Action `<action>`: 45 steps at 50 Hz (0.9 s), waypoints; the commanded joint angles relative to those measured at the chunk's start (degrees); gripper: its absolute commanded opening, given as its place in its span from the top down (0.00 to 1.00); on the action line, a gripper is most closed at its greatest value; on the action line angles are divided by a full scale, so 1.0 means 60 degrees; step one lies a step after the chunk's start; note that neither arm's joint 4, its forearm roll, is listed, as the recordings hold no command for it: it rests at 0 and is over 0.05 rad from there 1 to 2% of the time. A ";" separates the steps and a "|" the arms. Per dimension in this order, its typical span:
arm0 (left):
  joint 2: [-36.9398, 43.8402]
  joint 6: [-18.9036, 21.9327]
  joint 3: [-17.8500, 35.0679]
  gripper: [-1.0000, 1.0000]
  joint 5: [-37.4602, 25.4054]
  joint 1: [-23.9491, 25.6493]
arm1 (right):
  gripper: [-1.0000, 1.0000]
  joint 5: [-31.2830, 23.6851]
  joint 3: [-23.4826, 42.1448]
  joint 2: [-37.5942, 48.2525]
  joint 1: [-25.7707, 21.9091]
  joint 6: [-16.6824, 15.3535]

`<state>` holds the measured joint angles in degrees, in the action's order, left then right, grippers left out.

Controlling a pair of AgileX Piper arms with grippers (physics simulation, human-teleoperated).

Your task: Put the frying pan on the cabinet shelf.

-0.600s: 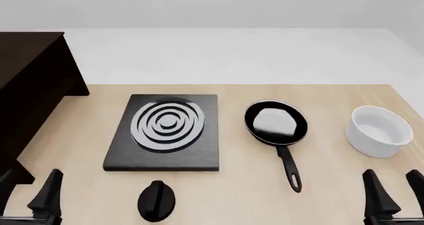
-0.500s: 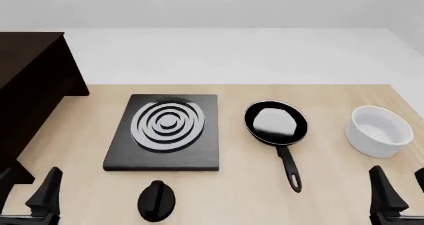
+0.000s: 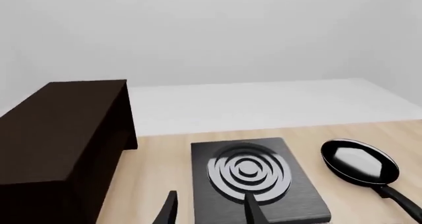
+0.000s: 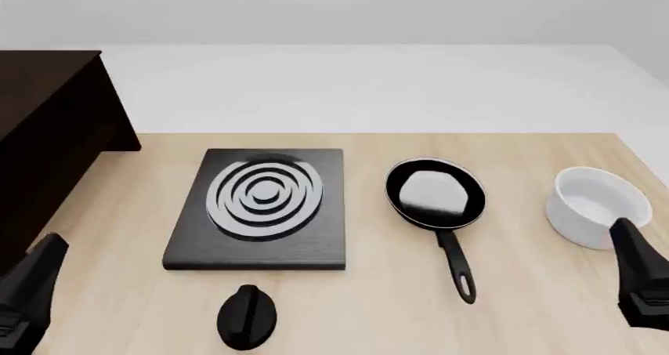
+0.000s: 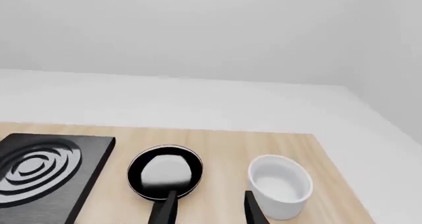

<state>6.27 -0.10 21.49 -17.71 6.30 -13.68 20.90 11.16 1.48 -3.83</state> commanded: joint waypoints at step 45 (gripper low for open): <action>0.0468 0.0723 0.0644 0.00 -0.0894 0.0840 | 0.00 -0.3784 0.4712 0.7422 -0.1502 -0.0182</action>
<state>8.89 4.18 25.62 -22.97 10.76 -37.12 48.56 48.91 -6.35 -4.04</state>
